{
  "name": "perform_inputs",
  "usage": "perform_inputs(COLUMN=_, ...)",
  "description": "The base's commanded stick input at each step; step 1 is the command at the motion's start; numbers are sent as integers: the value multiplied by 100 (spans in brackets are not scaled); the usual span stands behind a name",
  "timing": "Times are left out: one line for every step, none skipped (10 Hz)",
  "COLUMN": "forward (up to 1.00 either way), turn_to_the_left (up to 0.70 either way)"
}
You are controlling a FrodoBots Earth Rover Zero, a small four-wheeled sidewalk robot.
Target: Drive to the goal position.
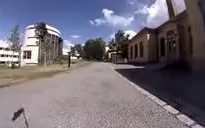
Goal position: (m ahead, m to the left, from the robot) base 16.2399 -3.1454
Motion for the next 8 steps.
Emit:
perform_inputs(forward=85, turn_to_the_left=0)
perform_inputs(forward=85, turn_to_the_left=0)
perform_inputs(forward=85, turn_to_the_left=0)
perform_inputs(forward=85, turn_to_the_left=0)
perform_inputs(forward=85, turn_to_the_left=0)
perform_inputs(forward=85, turn_to_the_left=0)
perform_inputs(forward=85, turn_to_the_left=0)
perform_inputs(forward=85, turn_to_the_left=0)
